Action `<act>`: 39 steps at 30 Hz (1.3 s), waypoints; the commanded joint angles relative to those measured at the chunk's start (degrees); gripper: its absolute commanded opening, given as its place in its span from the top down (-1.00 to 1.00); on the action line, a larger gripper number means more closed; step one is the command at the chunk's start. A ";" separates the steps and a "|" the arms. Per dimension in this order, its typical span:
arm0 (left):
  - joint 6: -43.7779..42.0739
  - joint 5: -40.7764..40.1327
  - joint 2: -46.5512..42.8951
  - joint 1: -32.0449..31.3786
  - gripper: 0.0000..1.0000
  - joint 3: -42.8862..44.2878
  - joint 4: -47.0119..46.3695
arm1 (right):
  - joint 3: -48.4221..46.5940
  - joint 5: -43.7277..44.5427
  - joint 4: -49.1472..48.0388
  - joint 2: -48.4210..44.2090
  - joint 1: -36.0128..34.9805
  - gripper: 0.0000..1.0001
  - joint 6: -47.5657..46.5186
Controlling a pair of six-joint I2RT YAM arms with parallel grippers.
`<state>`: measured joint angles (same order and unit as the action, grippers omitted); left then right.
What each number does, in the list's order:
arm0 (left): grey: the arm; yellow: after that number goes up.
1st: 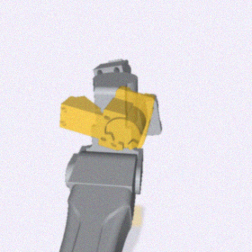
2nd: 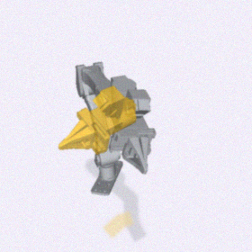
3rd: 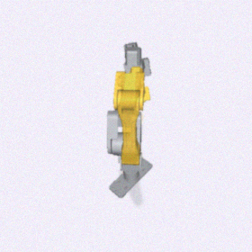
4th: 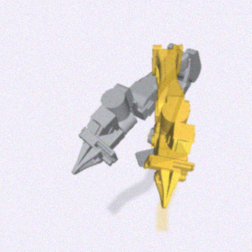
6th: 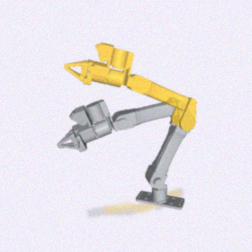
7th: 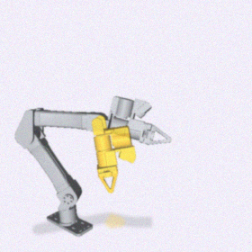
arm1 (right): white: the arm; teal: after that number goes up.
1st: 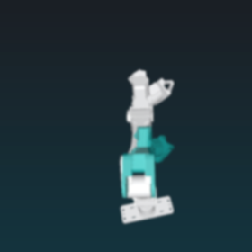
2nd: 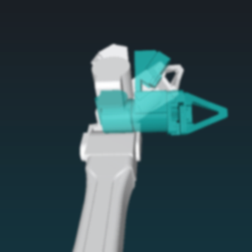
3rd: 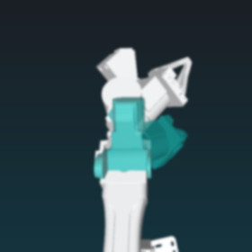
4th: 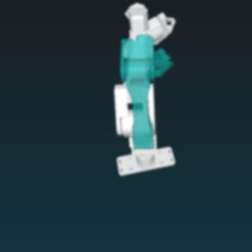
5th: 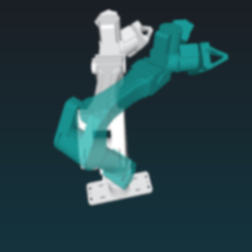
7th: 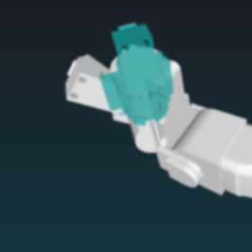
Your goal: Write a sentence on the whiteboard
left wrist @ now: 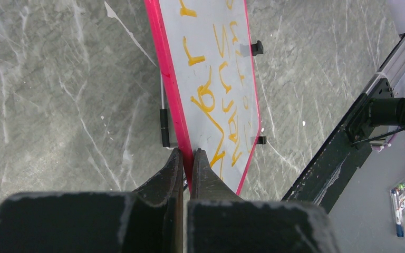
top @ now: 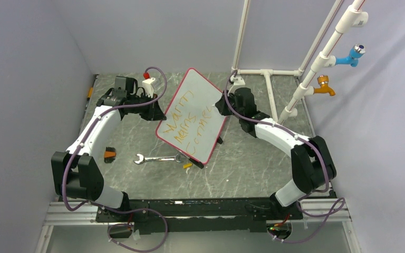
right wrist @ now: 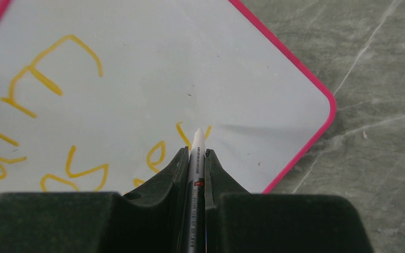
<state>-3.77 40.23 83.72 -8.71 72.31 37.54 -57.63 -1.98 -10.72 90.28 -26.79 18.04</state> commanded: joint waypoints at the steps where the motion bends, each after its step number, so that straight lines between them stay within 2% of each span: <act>1: -2.57 2.59 -2.80 -0.43 1.00 0.28 -2.31 | -0.22 0.24 -0.82 -5.55 -0.03 1.00 -1.48; 39: -2.89 2.37 -2.42 -0.43 1.00 0.28 -2.12 | -10.78 -2.17 -1.95 7.57 1.65 1.00 -0.02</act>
<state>-3.79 40.18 83.72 -8.71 72.31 37.71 -65.04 -3.62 -10.76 96.92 -25.41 17.56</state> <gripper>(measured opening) 0.047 0.133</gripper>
